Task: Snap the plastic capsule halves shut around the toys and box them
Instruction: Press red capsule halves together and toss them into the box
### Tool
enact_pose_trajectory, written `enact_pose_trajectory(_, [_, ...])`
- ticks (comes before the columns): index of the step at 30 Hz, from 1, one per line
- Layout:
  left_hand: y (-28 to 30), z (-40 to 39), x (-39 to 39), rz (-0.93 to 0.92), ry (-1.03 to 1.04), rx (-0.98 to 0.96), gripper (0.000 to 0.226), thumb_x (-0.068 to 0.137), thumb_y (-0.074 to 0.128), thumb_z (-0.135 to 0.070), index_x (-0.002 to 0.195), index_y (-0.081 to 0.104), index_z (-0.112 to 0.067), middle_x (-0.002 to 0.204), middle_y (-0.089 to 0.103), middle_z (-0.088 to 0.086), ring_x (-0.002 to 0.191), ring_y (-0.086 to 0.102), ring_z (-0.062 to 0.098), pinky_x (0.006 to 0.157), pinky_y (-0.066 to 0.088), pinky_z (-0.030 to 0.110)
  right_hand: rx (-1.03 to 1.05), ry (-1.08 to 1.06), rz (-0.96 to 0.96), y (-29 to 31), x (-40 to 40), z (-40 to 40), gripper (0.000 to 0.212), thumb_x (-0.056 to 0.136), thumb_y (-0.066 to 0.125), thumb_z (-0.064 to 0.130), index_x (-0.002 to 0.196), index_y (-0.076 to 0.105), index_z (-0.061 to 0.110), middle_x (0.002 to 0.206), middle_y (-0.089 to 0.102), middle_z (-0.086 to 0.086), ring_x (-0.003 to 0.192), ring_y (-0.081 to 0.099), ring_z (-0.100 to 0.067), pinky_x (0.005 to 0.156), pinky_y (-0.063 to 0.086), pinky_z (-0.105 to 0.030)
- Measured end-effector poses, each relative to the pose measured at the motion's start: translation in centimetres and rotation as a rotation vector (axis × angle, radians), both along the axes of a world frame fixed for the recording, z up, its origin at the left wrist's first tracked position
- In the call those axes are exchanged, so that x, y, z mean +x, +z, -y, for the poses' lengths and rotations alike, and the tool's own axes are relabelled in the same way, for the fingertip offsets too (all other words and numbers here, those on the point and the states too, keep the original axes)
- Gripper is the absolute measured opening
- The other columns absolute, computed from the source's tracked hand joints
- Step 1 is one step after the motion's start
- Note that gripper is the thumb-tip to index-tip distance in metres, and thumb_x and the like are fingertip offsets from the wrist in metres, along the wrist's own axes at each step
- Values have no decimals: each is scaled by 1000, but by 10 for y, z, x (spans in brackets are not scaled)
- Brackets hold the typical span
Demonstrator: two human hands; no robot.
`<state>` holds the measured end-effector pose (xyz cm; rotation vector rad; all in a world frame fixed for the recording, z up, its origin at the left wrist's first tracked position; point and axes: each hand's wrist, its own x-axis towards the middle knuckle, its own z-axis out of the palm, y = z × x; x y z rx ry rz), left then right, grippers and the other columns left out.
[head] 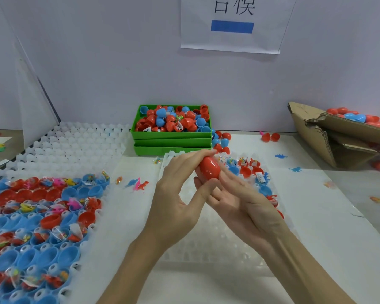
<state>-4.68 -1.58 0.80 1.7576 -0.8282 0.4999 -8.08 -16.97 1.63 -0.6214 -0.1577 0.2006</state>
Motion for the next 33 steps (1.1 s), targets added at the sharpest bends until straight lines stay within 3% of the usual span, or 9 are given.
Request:
enact_pose_trajectory(4, [-1, 3, 1, -7, -16, 33, 55, 99, 68, -19, 151, 50, -21, 153, 50, -16, 148, 43, 17, 119, 38, 28, -161, -141, -1, 6, 2, 1, 58, 83, 71, -1, 138, 64, 13, 140, 66, -11, 130, 63, -29, 101, 56, -37])
enact_pose_trajectory(8, [-1, 2, 3, 26, 11, 18, 47, 96, 73, -17, 141, 60, -17, 142, 60, -10, 139, 53, 19, 114, 46, 38, -234, -213, 28, 7, 1, 2, 54, 81, 76, 4, 133, 68, 13, 139, 65, -10, 129, 63, -27, 102, 55, -36])
enact_pose_trajectory(11, [2, -2, 4, -130, -20, -82, 44, 98, 69, -25, 141, 62, -25, 140, 64, -16, 140, 52, 13, 114, 46, 33, -195, -122, 81, 9, -3, 0, 44, 94, 69, 12, 138, 64, 13, 142, 63, -14, 132, 61, -32, 104, 54, -39])
enact_pose_trajectory(15, [3, -4, 3, -310, -172, -164, 42, 97, 67, -21, 139, 64, -27, 139, 67, -12, 140, 54, 16, 113, 49, 38, -325, -240, 69, 8, -4, -5, 41, 94, 69, 16, 135, 66, 19, 127, 72, -13, 123, 67, -31, 94, 59, -32])
enact_pose_trajectory(20, [0, -3, 4, -350, -208, -177, 44, 96, 68, -26, 140, 64, -24, 140, 66, -9, 141, 53, 18, 111, 50, 30, -397, -338, 52, 6, -5, -7, 58, 89, 70, 20, 144, 54, 25, 122, 73, -14, 121, 68, -27, 103, 54, -29])
enact_pose_trajectory(23, [-2, -2, 6, -320, -183, -153, 43, 97, 68, -23, 139, 65, -26, 140, 66, -11, 141, 53, 17, 111, 49, 29, -396, -338, 34, 7, -5, -6, 57, 88, 71, 20, 143, 56, 22, 123, 72, -16, 121, 69, -25, 100, 55, -27])
enact_pose_trajectory(26, [-3, 0, 8, -334, -133, -89, 44, 96, 68, -31, 139, 64, -41, 139, 65, -19, 138, 54, 10, 110, 49, 28, -411, -299, 10, 10, -3, 1, 45, 93, 70, 16, 137, 61, 15, 123, 74, -11, 121, 69, -23, 95, 57, -26])
enact_pose_trajectory(30, [-2, 3, 6, -408, -7, -20, 53, 90, 59, -56, 143, 52, -57, 142, 50, -43, 127, 51, -14, 92, 46, 3, -389, -336, -46, 12, 5, 15, 41, 91, 74, 11, 131, 65, 6, 125, 74, -11, 119, 70, -25, 96, 58, -28])
enact_pose_trajectory(33, [-5, 2, 11, -401, 140, -106, 39, 97, 56, -46, 135, 63, -42, 136, 60, -30, 118, 55, -17, 87, 43, -1, -212, -376, -155, 21, 22, 41, 43, 88, 74, 4, 129, 63, -1, 124, 73, -19, 115, 72, -29, 93, 60, -31])
